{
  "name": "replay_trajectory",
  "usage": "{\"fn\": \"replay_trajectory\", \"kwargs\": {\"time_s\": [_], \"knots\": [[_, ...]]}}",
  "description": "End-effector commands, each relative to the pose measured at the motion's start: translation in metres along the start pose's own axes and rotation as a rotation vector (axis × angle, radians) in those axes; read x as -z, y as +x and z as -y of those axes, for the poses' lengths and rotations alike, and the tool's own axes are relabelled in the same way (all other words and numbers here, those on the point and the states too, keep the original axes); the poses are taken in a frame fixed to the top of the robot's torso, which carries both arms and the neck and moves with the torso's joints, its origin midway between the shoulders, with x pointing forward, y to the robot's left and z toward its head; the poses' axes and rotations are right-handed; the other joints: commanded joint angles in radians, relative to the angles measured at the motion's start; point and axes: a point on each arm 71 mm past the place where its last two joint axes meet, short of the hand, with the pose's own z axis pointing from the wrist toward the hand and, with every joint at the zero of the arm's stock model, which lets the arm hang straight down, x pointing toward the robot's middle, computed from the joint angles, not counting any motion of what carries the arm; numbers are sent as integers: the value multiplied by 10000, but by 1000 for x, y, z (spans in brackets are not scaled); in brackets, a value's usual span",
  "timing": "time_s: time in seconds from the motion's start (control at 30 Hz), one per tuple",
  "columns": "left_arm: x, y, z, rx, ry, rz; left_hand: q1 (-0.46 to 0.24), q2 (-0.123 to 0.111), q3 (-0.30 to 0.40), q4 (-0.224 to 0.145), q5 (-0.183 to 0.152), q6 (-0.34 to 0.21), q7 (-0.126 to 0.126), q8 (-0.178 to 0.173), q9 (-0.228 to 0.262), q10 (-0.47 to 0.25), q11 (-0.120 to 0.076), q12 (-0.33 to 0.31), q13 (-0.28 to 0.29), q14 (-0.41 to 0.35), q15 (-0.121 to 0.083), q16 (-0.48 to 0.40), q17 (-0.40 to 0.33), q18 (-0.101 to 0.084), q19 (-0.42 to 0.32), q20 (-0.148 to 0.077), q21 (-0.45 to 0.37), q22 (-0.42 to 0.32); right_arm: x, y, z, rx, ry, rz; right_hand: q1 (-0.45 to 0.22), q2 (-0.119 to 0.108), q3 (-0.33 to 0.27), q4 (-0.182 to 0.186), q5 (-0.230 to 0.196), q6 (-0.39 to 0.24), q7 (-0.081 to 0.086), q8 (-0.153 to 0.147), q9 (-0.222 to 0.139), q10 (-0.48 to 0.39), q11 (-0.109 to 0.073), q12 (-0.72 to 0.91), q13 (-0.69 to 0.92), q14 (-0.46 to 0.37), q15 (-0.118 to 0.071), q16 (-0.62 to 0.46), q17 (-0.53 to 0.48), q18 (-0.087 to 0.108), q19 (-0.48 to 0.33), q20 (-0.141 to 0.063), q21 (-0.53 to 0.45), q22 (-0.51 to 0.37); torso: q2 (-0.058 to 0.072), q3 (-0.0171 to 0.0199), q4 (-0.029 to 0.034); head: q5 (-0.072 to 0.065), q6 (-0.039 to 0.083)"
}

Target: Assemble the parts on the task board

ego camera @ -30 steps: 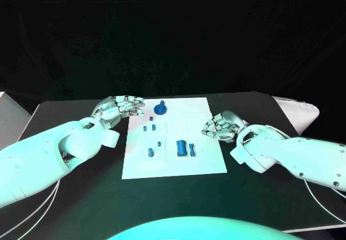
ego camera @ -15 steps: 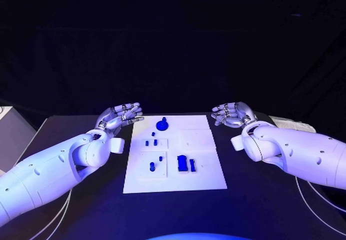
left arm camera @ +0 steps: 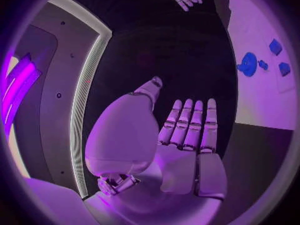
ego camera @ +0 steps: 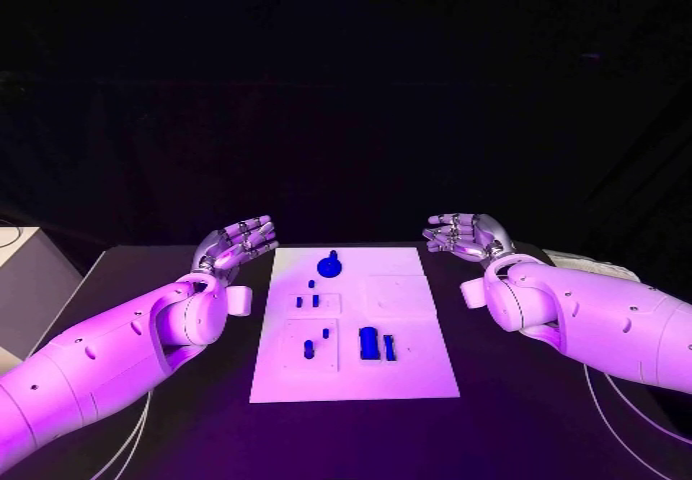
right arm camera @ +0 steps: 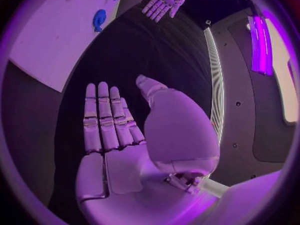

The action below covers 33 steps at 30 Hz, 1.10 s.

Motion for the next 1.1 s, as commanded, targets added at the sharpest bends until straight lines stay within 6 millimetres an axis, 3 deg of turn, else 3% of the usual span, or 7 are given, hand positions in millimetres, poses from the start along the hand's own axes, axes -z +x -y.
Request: {"fn": "replay_trajectory", "kwargs": {"time_s": [0.03,0.13,0.17,0.2,0.23,0.47,1.1], "knots": [[0,7,2,-18,52,1,-4122,957,-1830,-1328,-1010,-5469,-1071,-741,-1520,-5953,-1189,-446,-411,-5065,-1114,-783,-1589,-1070,-4999,-1844,-408,-1322,3,4,-2,-191,-33,68,-3892,1474,-2966,-1274,-1323,-5802,-1277,-862,-2509,-9150,-945,-884,-948,-9070,-677,-1258,-2885,-1188,-7482,-1390,-407,-2475,-48,38,48,-36,104],[1,16,4,-128,75,47,-5086,957,-1830,-1328,-1010,-5469,-1071,-741,-1520,-5953,-1189,-446,-411,-5065,-1114,-783,-1589,-1070,-4999,-1844,-408,-1322,9,10,-4,-548,-61,166,-4811,1474,-2966,-1274,-1323,-5802,-1277,-862,-2509,-9150,-945,-884,-948,-9070,-677,-1258,-2885,-1188,-7482,-1390,-407,-2475,-120,112,127,-78,306],[2,22,5,-203,87,79,-5585,957,-1830,-1328,-1010,-5469,-1071,-741,-1520,-5953,-1189,-446,-411,-5065,-1114,-783,-1589,-1070,-4999,-1844,-408,-1322,13,14,-6,-780,-74,233,-12277,1474,-2966,-1274,-1323,-5802,-1277,-862,-2509,-9150,-945,-884,-948,-9070,-677,-1258,-2885,-1188,-7482,-1390,-407,-2475,-168,160,178,-106,438],[3,26,6,-261,95,103,-5856,957,-1830,-1328,-1010,-5469,-1071,-741,-1520,-5953,-1189,-446,-411,-5065,-1114,-783,-1589,-1070,-4999,-1844,-408,-1322,16,17,-7,-951,-80,284,-12277,1474,-2966,-1274,-1323,-5802,-1277,-862,-2509,-9150,-945,-884,-948,-9070,-677,-1258,-2885,-1188,-7482,-1390,-407,-2475,-203,196,216,-127,538],[4,31,7,-327,102,130,-12995,957,-1830,-1328,-1010,-5469,-1071,-741,-1520,-5953,-1189,-446,-411,-5065,-1114,-783,-1589,-1070,-4999,-1844,-408,-1322,19,20,-9,-1137,-84,339,-12277,1474,-2966,-1274,-1323,-5802,-1277,-862,-2509,-9150,-945,-884,-948,-9070,-677,-1258,-2885,-1188,-7482,-1390,-407,-2475,-237,231,253,-147,632],[19,70,13,-973,107,387,-12995,957,-1830,-1328,-1010,-5469,-1071,-741,-1520,-5953,-1189,-446,-411,-5065,-1114,-783,-1589,-1070,-4999,-1844,-408,-1322,47,42,-24,-2466,-12,767,-12277,1474,-2966,-1274,-1323,-5802,-1277,-862,-2509,-9150,-945,-884,-948,-9070,-677,-1258,-2885,-1188,-7482,-1390,-407,-2475,-378,374,404,-230,1024],[36,95,16,-1586,48,610,-12995,957,-1830,-1328,-1010,-5469,-1071,-741,-1520,-5953,-1189,-446,-411,-5065,-1114,-783,-1589,-1070,-4999,-1844,-408,-1322,61,52,-32,-3065,86,971,-12277,1474,-2966,-1274,-1323,-5802,-1277,-862,-2509,-9150,-945,-884,-948,-9070,-677,-1258,-2885,-1188,-7482,-1390,-407,-2475,-385,382,412,-234,1045]]}}
